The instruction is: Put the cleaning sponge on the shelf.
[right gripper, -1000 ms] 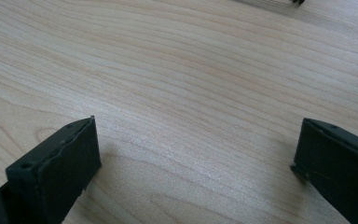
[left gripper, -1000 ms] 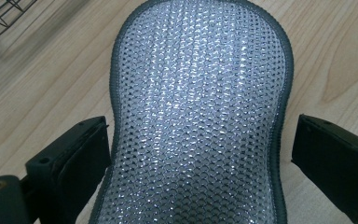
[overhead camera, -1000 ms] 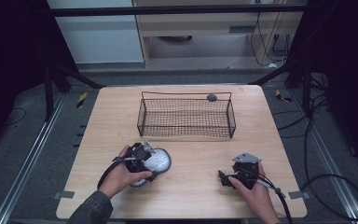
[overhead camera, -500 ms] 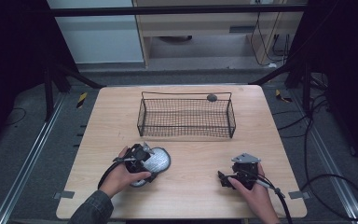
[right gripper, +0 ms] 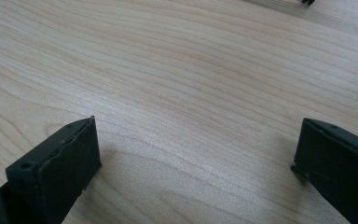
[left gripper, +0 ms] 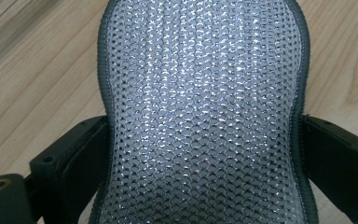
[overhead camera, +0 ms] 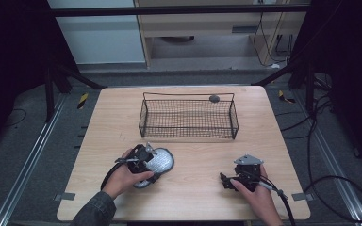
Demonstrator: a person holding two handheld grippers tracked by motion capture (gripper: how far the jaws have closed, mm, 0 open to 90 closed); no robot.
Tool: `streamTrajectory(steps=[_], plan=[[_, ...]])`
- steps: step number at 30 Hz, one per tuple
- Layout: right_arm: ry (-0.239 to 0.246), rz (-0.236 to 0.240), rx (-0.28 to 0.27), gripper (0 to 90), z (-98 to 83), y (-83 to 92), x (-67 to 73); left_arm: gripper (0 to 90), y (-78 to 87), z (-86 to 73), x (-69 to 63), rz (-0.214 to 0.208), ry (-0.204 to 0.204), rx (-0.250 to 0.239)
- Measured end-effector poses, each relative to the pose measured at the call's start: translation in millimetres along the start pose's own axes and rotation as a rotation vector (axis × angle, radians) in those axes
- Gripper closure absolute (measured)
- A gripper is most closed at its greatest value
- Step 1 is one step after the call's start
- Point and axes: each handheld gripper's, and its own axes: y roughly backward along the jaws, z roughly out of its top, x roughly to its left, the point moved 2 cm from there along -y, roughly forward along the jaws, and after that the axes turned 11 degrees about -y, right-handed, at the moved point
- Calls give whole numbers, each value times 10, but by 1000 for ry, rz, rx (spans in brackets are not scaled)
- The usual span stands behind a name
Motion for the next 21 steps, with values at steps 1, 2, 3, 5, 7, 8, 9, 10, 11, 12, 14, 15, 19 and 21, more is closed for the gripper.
streamTrajectory(steps=[1,2,3,5,7,8,9,10,11,12,14,15,19,21], plan=[[3,0,-1,4,0,-1,-2,45,10,10,-11,1,-7,-5],[3,0,-2,4,0,-1,-2,46,26,21,-20,5,-14,-7],[3,0,-2,4,0,-1,-2,46,26,21,-20,5,-14,-7],[3,0,-2,4,-1,-1,-2,47,65,47,-35,11,-25,-17],[4,1,-2,4,-1,-1,-2,48,111,79,-46,16,-39,-33],[4,1,-2,4,-1,-1,-2,48,135,95,-49,24,-47,-36],[2,2,-2,4,-1,0,0,49,156,110,-52,31,-53,-38],[-10,6,3,4,0,5,8,49,203,141,-54,54,-75,-37],[-9,7,3,4,0,5,8,49,222,157,-59,60,-82,-43],[-9,7,3,4,0,5,8,50,241,172,-61,65,-90,-49],[-10,7,3,4,0,5,8,51,276,198,-61,75,-108,-53],[-10,7,3,4,0,5,9,52,289,212,-64,79,-113,-59],[-10,7,3,4,0,5,8,53,340,262,-50,114,-137,-61],[-9,7,3,4,0,5,8,54,355,276,-44,121,-142,-62]])
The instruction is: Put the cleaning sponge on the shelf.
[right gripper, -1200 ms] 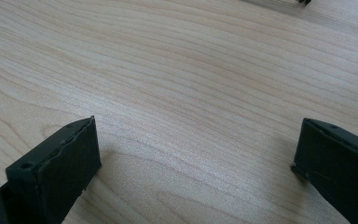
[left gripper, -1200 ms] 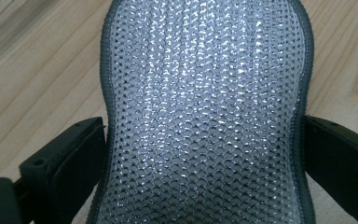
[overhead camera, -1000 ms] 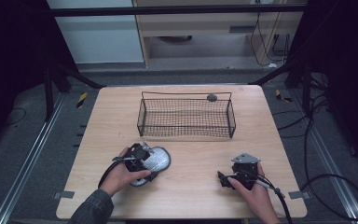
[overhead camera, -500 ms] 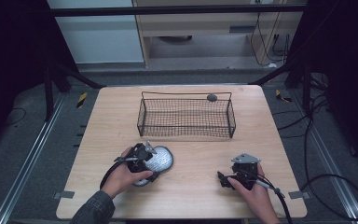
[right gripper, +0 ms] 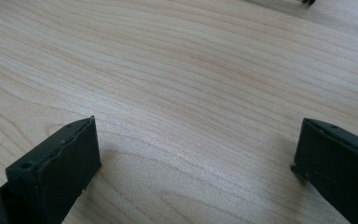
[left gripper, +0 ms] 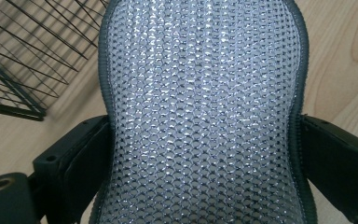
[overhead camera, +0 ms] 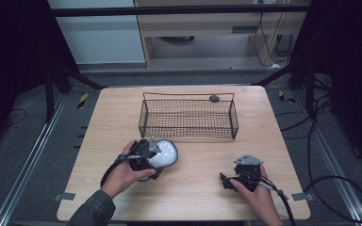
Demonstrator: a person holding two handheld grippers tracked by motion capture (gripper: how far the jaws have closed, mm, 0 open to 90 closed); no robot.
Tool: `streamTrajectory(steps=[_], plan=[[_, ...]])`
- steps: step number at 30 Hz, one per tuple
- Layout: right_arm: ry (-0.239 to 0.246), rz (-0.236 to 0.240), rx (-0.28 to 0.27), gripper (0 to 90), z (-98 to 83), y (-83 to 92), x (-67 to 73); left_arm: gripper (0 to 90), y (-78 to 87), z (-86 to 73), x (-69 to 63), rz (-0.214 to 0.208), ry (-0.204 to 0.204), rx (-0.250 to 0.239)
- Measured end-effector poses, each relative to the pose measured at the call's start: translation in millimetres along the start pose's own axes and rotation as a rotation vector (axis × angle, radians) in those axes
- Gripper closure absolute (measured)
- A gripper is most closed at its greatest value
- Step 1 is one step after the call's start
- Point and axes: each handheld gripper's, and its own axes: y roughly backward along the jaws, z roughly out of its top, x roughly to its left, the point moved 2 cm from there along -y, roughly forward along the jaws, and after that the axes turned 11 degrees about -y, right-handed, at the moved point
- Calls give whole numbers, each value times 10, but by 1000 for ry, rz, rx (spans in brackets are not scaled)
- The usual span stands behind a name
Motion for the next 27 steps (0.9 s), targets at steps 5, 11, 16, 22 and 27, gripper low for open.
streamTrajectory(steps=[5,11,16,22,27], plan=[[-1,3,-1,4,0,-1,0,55,77,91,56,24,-25,-20],[6,1,-1,4,2,-3,-4,55,111,148,105,36,-31,-26],[19,-2,-4,4,2,-8,-13,55,155,220,155,42,-39,-41],[19,-1,-6,4,2,-9,-13,56,206,321,208,52,-63,-44],[19,-2,-5,4,2,-8,-13,56,247,441,260,70,-85,-47]])
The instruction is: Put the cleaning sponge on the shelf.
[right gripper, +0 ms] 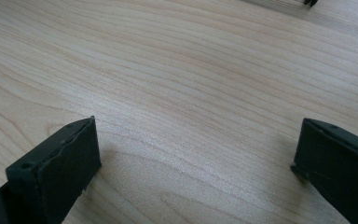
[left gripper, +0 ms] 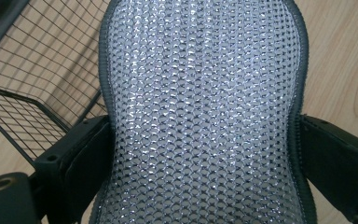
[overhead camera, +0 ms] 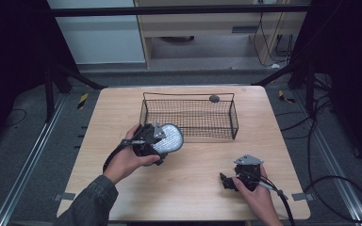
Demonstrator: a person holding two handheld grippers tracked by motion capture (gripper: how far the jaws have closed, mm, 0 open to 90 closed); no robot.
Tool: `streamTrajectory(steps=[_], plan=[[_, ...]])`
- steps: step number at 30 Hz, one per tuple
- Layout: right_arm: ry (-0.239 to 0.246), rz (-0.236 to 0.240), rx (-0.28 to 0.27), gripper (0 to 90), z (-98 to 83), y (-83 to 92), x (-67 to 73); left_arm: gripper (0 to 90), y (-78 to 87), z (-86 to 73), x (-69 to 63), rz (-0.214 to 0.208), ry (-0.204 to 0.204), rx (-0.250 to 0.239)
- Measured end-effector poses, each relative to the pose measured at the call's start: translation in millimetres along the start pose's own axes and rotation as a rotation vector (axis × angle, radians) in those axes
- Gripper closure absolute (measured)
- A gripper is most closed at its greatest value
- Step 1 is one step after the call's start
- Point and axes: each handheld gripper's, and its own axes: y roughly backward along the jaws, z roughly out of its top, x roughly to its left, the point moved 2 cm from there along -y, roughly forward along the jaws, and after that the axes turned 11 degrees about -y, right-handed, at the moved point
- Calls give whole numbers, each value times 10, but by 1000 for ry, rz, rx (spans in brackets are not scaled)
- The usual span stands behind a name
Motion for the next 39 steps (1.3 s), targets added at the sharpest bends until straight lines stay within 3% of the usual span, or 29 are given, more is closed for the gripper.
streamTrajectory(steps=[9,14,18,19,39], plan=[[-1,1,-1,4,0,0,1,56,28,161,96,27,-47,16],[-16,9,5,4,0,7,10,56,28,186,124,34,-55,18],[3,3,-3,4,-1,-1,-2,56,24,197,146,41,-60,18],[-20,11,5,4,1,8,13,56,23,202,154,45,-62,17],[-4,4,-1,4,0,1,2,56,15,298,298,84,-101,26]])
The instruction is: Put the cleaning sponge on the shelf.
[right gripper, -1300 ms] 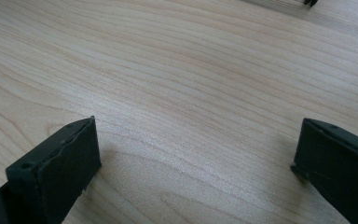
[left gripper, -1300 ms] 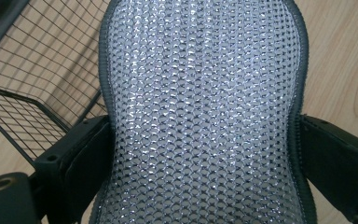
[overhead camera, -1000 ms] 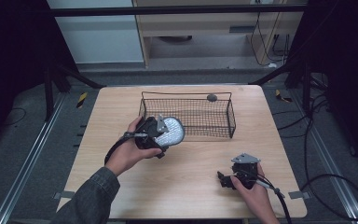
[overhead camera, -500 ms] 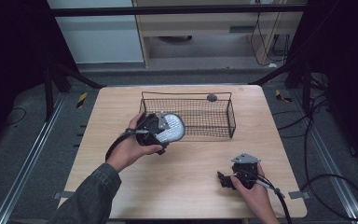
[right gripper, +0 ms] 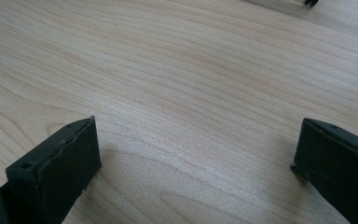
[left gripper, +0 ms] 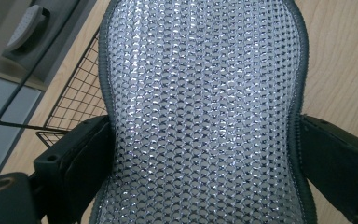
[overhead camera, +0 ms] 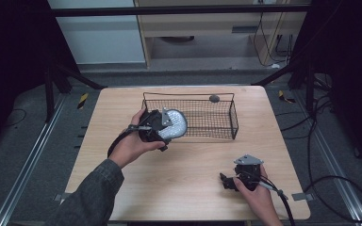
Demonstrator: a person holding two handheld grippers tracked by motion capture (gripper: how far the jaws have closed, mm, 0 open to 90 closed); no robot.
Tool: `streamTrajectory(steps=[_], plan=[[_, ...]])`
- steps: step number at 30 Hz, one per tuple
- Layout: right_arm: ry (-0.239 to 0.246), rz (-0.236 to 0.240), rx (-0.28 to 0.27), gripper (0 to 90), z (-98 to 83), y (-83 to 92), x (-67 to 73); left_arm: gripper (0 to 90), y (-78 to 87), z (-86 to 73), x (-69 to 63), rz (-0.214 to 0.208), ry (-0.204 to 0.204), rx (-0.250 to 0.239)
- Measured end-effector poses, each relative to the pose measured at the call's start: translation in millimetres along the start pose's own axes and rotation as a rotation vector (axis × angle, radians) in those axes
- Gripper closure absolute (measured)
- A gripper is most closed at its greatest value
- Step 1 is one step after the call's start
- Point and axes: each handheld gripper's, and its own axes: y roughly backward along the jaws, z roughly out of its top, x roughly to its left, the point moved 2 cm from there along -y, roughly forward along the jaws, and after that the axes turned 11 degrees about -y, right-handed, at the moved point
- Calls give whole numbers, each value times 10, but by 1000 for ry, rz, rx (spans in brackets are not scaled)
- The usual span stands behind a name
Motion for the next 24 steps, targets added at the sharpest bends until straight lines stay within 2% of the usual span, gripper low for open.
streamTrajectory(steps=[1,5,10,11,15,24], plan=[[-13,5,5,4,1,6,8,56,-4,8,8,3,-2,0],[-15,6,7,4,0,7,10,56,-34,30,39,14,-7,-9],[-16,6,7,4,0,7,10,56,-68,60,72,14,-29,3],[6,0,-1,4,-2,-1,-4,56,-75,67,80,20,-34,2],[7,0,-1,4,-2,-1,-4,55,-99,93,136,33,-50,3],[7,0,-1,4,-2,-1,-4,55,-138,133,224,45,-49,-4]])
